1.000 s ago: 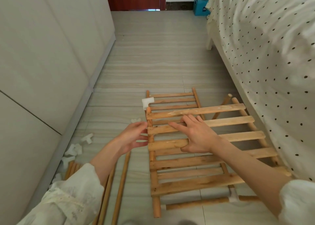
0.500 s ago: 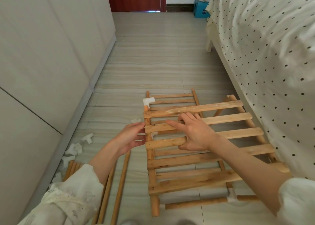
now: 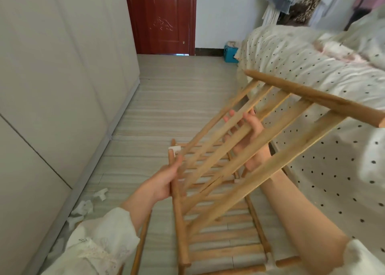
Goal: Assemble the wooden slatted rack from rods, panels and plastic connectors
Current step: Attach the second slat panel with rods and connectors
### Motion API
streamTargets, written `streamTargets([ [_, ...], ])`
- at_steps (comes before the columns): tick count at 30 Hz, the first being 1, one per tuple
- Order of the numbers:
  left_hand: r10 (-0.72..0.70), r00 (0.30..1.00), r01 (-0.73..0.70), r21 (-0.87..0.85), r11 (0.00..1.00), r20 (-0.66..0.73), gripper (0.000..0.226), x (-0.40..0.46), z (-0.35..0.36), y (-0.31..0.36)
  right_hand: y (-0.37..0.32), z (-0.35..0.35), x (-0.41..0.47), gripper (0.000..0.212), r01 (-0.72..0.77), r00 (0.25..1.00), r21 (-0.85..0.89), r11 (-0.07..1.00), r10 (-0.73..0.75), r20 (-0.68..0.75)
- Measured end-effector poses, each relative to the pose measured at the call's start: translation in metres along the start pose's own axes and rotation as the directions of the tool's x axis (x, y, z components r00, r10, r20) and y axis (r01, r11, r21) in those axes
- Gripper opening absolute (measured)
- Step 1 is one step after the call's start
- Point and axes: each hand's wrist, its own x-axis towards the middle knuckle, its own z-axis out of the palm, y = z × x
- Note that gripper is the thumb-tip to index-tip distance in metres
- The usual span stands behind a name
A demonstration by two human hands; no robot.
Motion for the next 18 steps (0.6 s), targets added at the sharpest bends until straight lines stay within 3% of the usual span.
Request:
streamTargets([
  [2, 0.033, 0.992, -0.056, -0.183, 0.982, -0.124, 0.038, 0.001, -0.003, -0.002, 0.003, -0.009, -0.003, 0.022, -0.017, 0.999, 0.018, 1.000, 0.017, 0.031],
  [3, 0.062, 0.978, -0.101, -0.195, 0.975, -0.199, 0.035, 0.001, -0.005, 0.000, 0.004, -0.016, -0.004, 0.033, -0.026, 0.998, -0.022, 0.999, 0.028, 0.065],
  [7, 0.172, 0.919, -0.223, -0.107, 0.969, -0.355, 0.034, 0.007, -0.017, 0.008, 0.009, -0.045, -0.011, 0.095, -0.163, 0.980, -0.094, 0.982, 0.173, 0.103],
  [10, 0.226, 0.890, -0.287, -0.100, 0.953, -0.396, 0.026, 0.010, -0.023, 0.011, 0.016, -0.067, -0.024, 0.112, -0.297, 0.947, -0.111, 0.948, 0.308, 0.089],
  [14, 0.278, 0.854, -0.328, -0.041, 0.944, -0.440, 0.020, 0.008, -0.025, 0.012, 0.016, -0.089, -0.043, 0.092, -0.369, 0.912, -0.202, 0.907, 0.395, 0.108],
  [16, 0.266, 0.840, -0.335, -0.068, 0.940, -0.473, 0.023, 0.009, -0.026, 0.013, 0.014, -0.104, -0.055, 0.061, -0.413, 0.908, -0.180, 0.893, 0.419, -0.005],
  [18, 0.246, 0.827, -0.332, -0.086, 0.939, -0.506, 0.025, 0.008, -0.025, 0.013, 0.012, -0.113, -0.069, 0.040, -0.504, 0.864, -0.311, 0.806, 0.476, -0.166],
])
